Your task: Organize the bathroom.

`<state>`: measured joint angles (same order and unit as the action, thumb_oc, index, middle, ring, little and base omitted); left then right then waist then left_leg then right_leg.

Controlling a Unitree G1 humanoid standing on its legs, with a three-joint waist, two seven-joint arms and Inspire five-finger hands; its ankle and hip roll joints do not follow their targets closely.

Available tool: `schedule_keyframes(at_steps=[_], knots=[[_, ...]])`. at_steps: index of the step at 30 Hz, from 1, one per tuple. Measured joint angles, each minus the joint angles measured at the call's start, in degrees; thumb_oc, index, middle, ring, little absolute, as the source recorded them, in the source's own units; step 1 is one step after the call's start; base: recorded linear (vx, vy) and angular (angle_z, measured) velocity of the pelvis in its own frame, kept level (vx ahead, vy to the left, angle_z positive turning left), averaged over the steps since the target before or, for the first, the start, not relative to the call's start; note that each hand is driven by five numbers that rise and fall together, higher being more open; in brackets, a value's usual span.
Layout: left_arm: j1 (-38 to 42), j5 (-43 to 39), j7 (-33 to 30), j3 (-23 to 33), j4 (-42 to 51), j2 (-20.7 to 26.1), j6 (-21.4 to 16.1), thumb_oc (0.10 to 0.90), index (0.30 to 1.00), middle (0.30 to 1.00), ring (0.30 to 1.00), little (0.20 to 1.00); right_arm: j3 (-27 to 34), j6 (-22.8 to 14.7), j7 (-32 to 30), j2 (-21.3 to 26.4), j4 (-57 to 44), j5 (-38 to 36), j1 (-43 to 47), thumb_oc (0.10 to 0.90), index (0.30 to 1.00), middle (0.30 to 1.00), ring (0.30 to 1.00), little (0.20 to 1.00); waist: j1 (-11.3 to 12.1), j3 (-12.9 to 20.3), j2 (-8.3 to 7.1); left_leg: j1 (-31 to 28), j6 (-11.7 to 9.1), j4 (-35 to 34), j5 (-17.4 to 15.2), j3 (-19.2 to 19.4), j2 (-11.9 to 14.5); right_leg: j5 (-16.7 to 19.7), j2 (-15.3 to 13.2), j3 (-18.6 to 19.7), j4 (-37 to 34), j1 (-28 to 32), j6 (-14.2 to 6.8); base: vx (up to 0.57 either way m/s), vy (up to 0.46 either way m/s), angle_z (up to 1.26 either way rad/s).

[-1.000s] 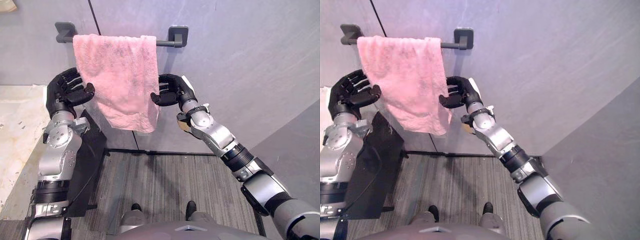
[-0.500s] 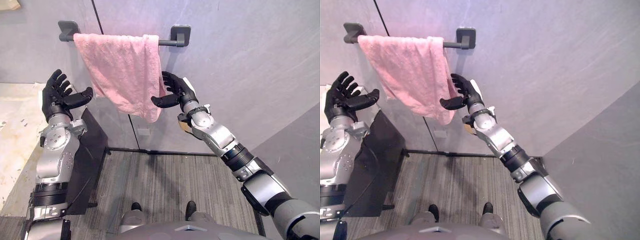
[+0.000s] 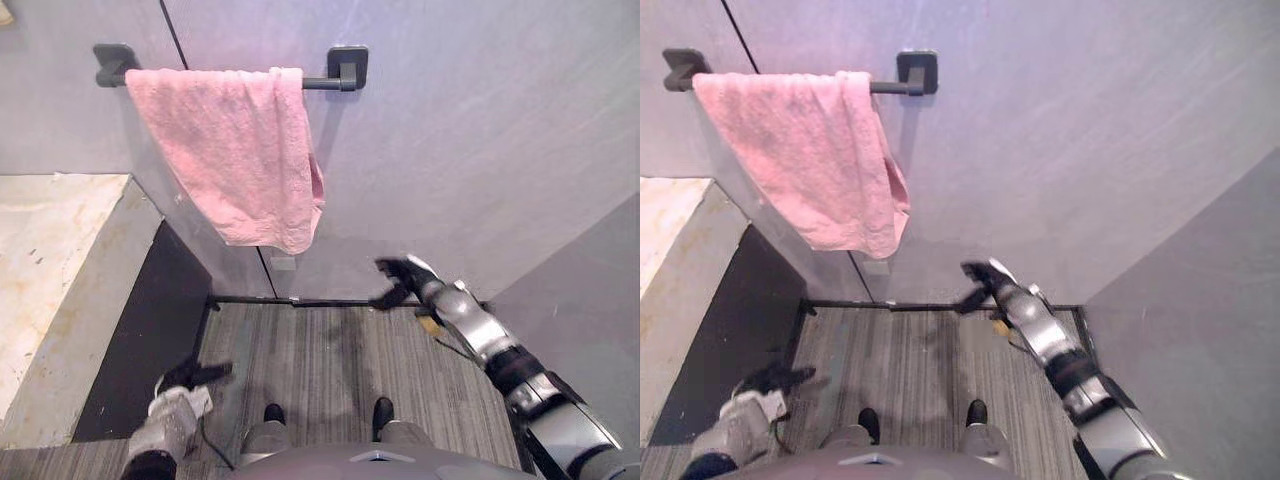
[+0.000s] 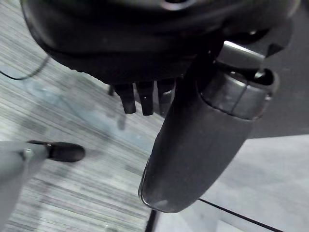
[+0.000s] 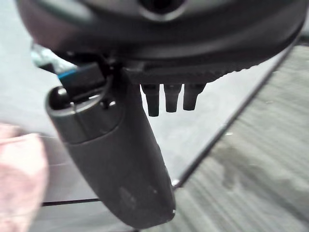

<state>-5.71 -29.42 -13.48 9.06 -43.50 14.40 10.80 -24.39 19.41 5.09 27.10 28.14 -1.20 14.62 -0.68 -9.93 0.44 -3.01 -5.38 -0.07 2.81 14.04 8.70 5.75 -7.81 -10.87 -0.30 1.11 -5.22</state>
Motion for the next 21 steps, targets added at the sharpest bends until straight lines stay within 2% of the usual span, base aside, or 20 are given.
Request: schedule_keyframes(at_steps=[2, 5, 8, 9, 10, 11, 12, 13, 14, 15, 16, 17, 18, 19, 21], knots=[[0.1, 0.2, 0.1, -0.2, -8.3, 0.1, -2.1, 0.8, 0.9, 0.9, 0.9, 0.9, -0.1, -1.8, 1.5, 0.8, 8.7, 4.6, -4.1, 0.8, 0.9, 0.9, 0.9, 0.9, -1.9, -0.1, 0.09, -0.3, -0.1, -1.5, 0.8, 0.0, 0.5, -0.4, 0.8, 0.0, 0.4, -0.2, 0.1, -0.15, -0.094, -0.02], [1.2, 0.2, 1.4, -0.6, -13.8, 0.2, -3.5, 0.8, 0.9, 0.9, 0.9, 0.9, -1.7, -4.2, 2.3, 1.3, 16.1, 8.7, -6.5, 0.8, 0.9, 0.9, 0.9, 0.9, -2.8, -0.1, 0.17, 0.7, -0.5, -1.4, 0.9, -0.2, 1.7, -0.9, 1.8, 0.1, 0.7, -1.2, 0.7, -0.18, -0.122, -0.01], [3.5, 0.1, 2.6, -4.0, -18.1, 0.3, -4.4, 0.8, 0.9, 0.9, 0.9, 0.9, -4.5, -7.3, 2.8, 1.1, 21.8, 12.8, -6.2, 0.8, 0.9, 0.9, 0.9, 0.9, -2.5, -0.5, 0.47, 2.7, -1.0, -0.5, 1.3, -1.5, 3.3, -1.9, 3.2, -0.4, 2.8, -3.2, 2.0, -0.24, -0.147, 0.09], [4.8, -0.5, 3.3, -5.1, -20.3, 0.1, -4.8, 0.8, 0.9, 0.9, 0.9, 0.9, -6.3, -9.8, 2.9, 0.5, 24.7, 14.6, -5.0, 0.8, 0.9, 0.9, 0.9, 0.9, -2.2, -1.4, 0.84, 4.4, -1.0, -0.3, 1.7, -2.6, 4.2, -2.5, 4.2, -1.3, 4.7, -5.1, 2.9, -0.24, -0.149, 0.26], [6.2, -1.9, 3.5, -6.0, -22.1, 0.1, -5.6, 0.8, 0.9, 0.9, 0.9, 0.9, -8.0, -11.1, 2.5, -0.6, 28.3, 16.4, -2.7, 0.8, 0.9, 0.9, 0.9, 0.9, -1.8, -2.5, 1.78, 5.9, -1.7, -0.1, 3.0, -4.0, 5.1, -3.2, 5.5, -2.0, 6.9, -6.8, 3.7, -0.23, -0.194, 0.34], [7.7, -2.1, 3.7, -6.0, -22.9, 0.2, -6.1, 0.8, 0.9, 0.9, 0.9, 0.9, -9.0, -11.4, 2.2, -1.8, 30.8, 16.8, -1.0, 0.8, 0.9, 0.9, 0.9, 0.9, -1.2, -3.4, 1.33, 6.7, -3.8, -0.2, 3.9, -4.9, 6.2, -4.4, 5.9, -2.4, 8.4, -8.0, 4.8, -0.08, -0.136, 0.39], [9.2, -2.3, 3.7, -5.9, -23.6, 0.2, -6.2, 0.8, 0.9, 0.9, 0.9, 0.9, -9.1, -11.7, 2.2, -2.6, 31.2, 16.8, -0.1, 0.8, 0.9, 0.9, 0.9, 0.9, -0.5, -5.0, 1.54, 6.8, -3.8, -0.9, 3.8, -4.8, 7.1, -4.7, 6.5, -3.5, 8.6, -8.0, 5.3, -0.1, -0.18, 0.47], [9.8, -2.6, 3.8, -6.0, -24.2, 0.1, -6.1, 0.8, 0.9, 0.9, 0.9, 0.9, -8.9, -12.5, 1.9, -3.0, 31.2, 17.2, 0.3, 0.8, 0.9, 0.9, 0.9, 0.9, 0.5, -6.0, 2.2, 7.2, -3.2, -1.6, 2.8, -4.7, 8.0, -5.7, 8.0, -4.2, 9.6, -8.3, 5.9, -0.06, -0.124, 0.68], [10.8, -3.5, 4.1, -5.9, -25.2, 0.2, -7.0, 0.8, 0.9, 0.9, 0.9, 0.9, -8.8, -13.7, 1.2, -4.0, 31.5, 18.8, 0.6, 0.8, 0.9, 0.9, 0.9, 0.9, 0.4, -7.1, 1.47, 7.7, -2.6, -1.3, -0.1, -2.9, 8.8, -5.6, 7.6, -5.3, 9.1, -8.0, 7.4, -0.05, -0.106, 0.85], [11.9, -4.0, 4.3, -5.7, -26.0, 0.6, -7.4, 0.8, 0.9, 0.9, 0.9, 0.9, -8.8, -14.4, 0.7, -5.1, 32.0, 19.0, 1.3, 0.8, 0.9, 0.9, 0.9, 0.9, 0.5, -8.3, -0.1, 8.4, -1.9, 1.8, -0.7, -0.9, 8.9, -5.8, 5.9, -7.4, 8.9, -7.8, 8.8, -0.05, -0.086, 0.83], [12.5, -4.2, 4.3, -5.6, -26.4, 0.7, -7.4, 0.8, 0.9, 0.9, 0.9, 0.9, -8.9, -14.5, 0.7, -5.7, 32.1, 19.0, 1.8, 0.8, 0.9, 0.9, 0.9, 0.9, 0.5, -8.8, -0.86, 9.5, -1.7, 5.1, -0.4, 0.0, 9.1, -5.8, 5.3, -7.9, 8.7, -7.7, 8.9, 0.0, -0.078, 0.96], [12.1, -4.6, 4.2, -3.7, -27.5, 1.0, -8.5, 0.8, 0.9, 0.9, 0.9, 0.9, -8.2, -15.0, 0.4, -6.0, 32.1, 19.0, 2.2, 0.8, 0.9, 0.9, 0.9, 0.9, 0.1, -9.0, -1.63, 10.7, -3.1, 18.9, -1.4, 1.7, 8.9, -5.1, 4.0, -10.6, 6.3, -5.3, 10.3, -0.02, -0.055, 0.88], [11.9, -4.4, 4.1, -3.7, -28.0, 1.1, -8.5, 0.8, 0.9, 0.9, 0.9, 0.9, -7.5, -15.1, 0.2, -6.0, 32.1, 19.0, 2.1, 0.8, 0.9, 0.9, 0.9, 0.9, -0.5, -9.0, -1.5, 10.0, -3.1, 22.3, -1.5, 1.9, 8.8, -5.1, 3.8, -11.7, 5.6, -4.5, 10.3, -0.02, -0.037, 0.92], [11.4, -4.2, 4.2, -3.8, -27.9, 1.1, -9.0, 0.8, 0.9, 0.9, 0.9, 0.9, -6.7, -15.2, -0.7, -5.7, 32.0, 19.0, 1.5, 0.8, 0.9, 0.9, 0.9, 0.9, -1.0, -9.2, -1.91, 7.8, -3.4, 26.6, -2.8, 3.2, 8.6, -5.3, 3.6, -12.3, 4.9, -3.9, 10.5, -0.08, -0.027, 0.59], [12.2, -4.1, 4.2, -3.8, -27.8, 1.2, -9.2, 0.8, 0.9, 0.9, 0.9, 0.9, -4.8, -16.3, -2.6, -5.2, 31.1, 18.9, 0.1, 0.8, 0.9, 0.9, 0.9, 0.9, -2.2, -8.9, -1.8, 7.1, -3.1, 32.6, -4.9, 3.2, 7.7, -5.2, 3.3, -13.8, 2.9, -3.6, 10.7, -0.07, 0.008, 0.66]])
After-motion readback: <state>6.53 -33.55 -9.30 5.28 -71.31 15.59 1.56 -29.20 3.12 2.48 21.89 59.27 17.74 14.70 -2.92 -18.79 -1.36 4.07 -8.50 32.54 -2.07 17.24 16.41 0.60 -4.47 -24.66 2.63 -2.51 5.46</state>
